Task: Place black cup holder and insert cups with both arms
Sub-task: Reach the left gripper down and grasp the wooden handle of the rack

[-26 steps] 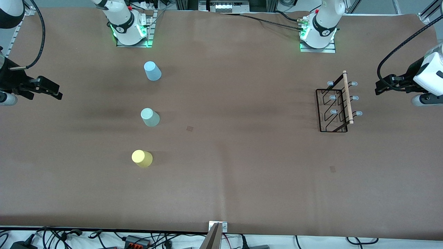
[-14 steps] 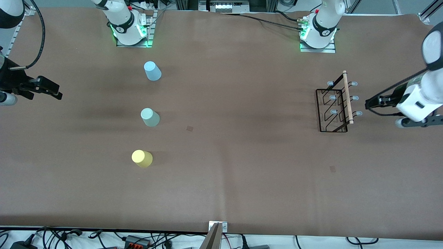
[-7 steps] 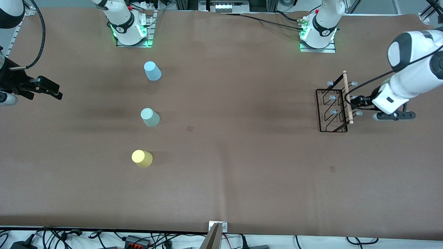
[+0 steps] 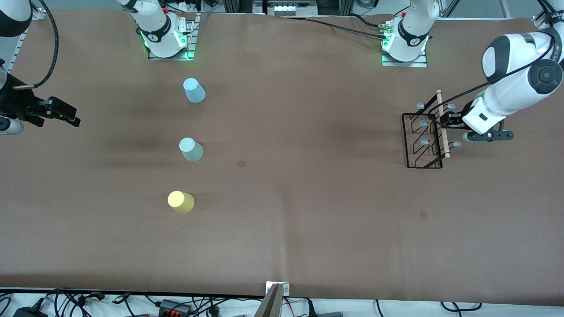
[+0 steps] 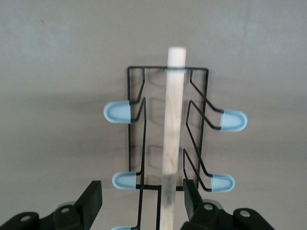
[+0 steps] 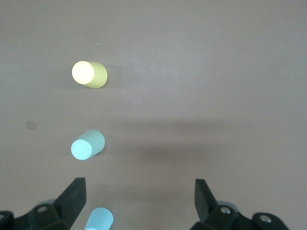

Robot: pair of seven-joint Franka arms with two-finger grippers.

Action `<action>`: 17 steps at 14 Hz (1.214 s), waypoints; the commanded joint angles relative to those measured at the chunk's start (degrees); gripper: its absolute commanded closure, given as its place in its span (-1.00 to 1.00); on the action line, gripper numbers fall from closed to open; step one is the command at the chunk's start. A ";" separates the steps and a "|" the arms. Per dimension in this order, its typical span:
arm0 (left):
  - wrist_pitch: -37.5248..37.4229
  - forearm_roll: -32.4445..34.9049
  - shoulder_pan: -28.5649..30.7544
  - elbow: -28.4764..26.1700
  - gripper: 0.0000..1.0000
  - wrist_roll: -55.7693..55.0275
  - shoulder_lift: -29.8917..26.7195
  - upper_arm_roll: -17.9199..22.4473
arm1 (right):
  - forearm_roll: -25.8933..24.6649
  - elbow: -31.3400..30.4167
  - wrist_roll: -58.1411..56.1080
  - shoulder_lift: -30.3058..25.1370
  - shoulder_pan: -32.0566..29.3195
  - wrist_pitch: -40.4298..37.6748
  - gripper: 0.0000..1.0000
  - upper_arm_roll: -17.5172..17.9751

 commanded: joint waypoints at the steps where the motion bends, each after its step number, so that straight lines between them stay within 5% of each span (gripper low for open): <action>1: 1.31 -2.07 0.41 -3.68 -0.36 -0.08 -2.60 -0.43 | -0.82 -0.97 -0.59 -0.84 -0.30 0.12 -1.00 0.51; 3: 1.22 -2.26 0.15 -3.68 -0.26 -1.57 -2.60 -0.52 | -0.82 -0.97 -0.59 -0.84 -0.30 0.12 -1.00 0.51; 13: 1.05 -4.01 0.50 -4.47 0.94 -2.98 -1.89 -1.05 | -0.82 -0.97 -0.67 -0.84 -0.30 0.03 -1.00 0.51; 17: -4.99 -5.51 -0.38 -1.24 0.99 -10.52 -2.42 -3.76 | -0.91 -0.97 -0.68 -0.84 -0.30 0.03 -1.00 0.51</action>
